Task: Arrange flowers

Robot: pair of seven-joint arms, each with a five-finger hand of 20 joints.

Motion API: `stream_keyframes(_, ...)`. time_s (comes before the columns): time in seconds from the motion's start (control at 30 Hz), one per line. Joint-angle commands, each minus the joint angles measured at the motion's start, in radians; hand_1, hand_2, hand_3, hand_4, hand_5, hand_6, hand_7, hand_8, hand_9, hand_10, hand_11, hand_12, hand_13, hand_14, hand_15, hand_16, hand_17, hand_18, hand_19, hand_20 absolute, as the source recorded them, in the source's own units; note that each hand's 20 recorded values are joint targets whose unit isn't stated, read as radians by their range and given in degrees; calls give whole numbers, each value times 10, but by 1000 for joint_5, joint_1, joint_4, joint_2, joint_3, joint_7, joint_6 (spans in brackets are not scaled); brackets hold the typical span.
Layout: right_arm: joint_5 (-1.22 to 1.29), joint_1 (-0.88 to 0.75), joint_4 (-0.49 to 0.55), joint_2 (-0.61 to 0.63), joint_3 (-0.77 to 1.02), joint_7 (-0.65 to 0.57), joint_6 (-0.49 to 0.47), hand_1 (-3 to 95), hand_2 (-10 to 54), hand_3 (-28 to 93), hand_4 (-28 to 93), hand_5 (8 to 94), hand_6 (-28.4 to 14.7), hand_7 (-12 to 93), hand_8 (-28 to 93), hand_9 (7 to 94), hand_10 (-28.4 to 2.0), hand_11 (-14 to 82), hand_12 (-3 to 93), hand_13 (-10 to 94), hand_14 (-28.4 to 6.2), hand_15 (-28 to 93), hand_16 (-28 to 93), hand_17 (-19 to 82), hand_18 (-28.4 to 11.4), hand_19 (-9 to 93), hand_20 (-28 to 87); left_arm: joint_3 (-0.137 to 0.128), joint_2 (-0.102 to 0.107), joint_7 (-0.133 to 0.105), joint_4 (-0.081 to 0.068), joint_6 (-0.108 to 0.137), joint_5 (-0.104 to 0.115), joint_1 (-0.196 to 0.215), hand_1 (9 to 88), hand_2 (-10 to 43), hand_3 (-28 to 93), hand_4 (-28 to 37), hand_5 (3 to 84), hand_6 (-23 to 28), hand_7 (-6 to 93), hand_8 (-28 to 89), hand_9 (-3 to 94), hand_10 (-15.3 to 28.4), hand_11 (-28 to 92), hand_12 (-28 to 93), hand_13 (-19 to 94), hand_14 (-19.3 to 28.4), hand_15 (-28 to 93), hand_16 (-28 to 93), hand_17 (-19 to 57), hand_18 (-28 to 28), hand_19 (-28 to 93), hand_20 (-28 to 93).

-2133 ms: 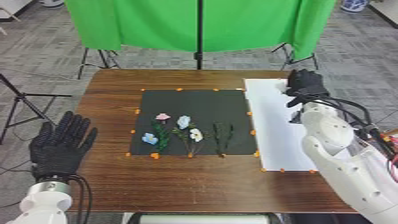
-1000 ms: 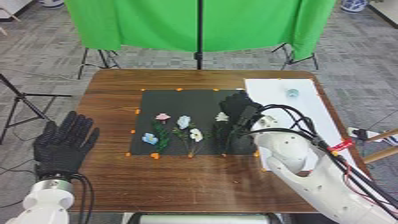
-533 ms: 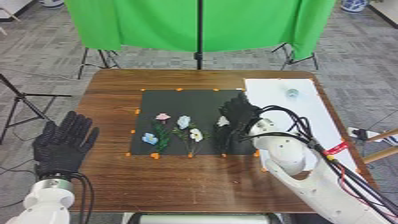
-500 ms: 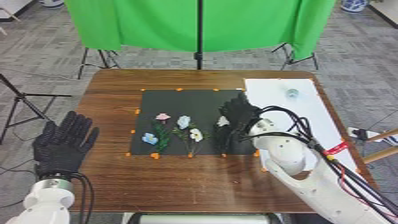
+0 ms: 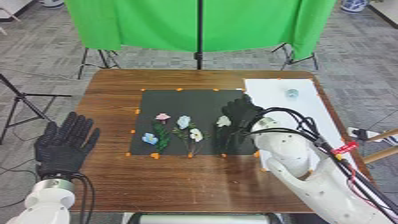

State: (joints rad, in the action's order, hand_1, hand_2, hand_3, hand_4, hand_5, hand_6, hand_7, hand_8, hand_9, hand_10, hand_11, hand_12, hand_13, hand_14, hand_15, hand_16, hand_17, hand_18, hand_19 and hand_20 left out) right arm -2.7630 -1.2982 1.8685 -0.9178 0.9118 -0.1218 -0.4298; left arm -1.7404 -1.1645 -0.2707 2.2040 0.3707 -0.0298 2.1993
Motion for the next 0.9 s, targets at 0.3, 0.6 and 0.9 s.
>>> stream_keyframes(0.3, 219, 95, -198, -19, 192, -259, 279, 466, -95, 777, -283, 441, -74, 103, -97, 456, -200, 128, 162, 409, -174, 417, 161, 277, -238, 738, 330, -1, -9, 14, -8, -24, -9, 13, 312, 132, 743, -277, 467, 89, 183, -109, 399, 149, 250, 121, 299, 153, 435, -66, -40, 140, 331, 164)
stream_keyframes(0.6, 236, 160, -467, -84, 272, -301, 237, 519, -95, 777, -283, 397, -66, 143, -119, 355, -176, 117, 126, 295, -182, 281, 121, 238, -230, 526, 161, 17, 0, 18, -13, -29, -10, -4, 304, 135, 739, -278, 451, 83, 182, -108, 398, 144, 248, 122, 304, 150, 428, -63, -36, 138, 324, 161)
stream_keyframes(0.9, 167, 128, -514, -140, 389, -238, -37, 552, -95, 734, -283, 352, -49, 137, -120, 322, -148, 89, 111, 294, -163, 205, 142, 237, -206, 537, 194, 16, -6, 65, -27, -26, -25, -11, 308, 136, 745, -275, 465, 88, 184, -108, 405, 146, 251, 122, 309, 150, 432, -62, -36, 140, 328, 164)
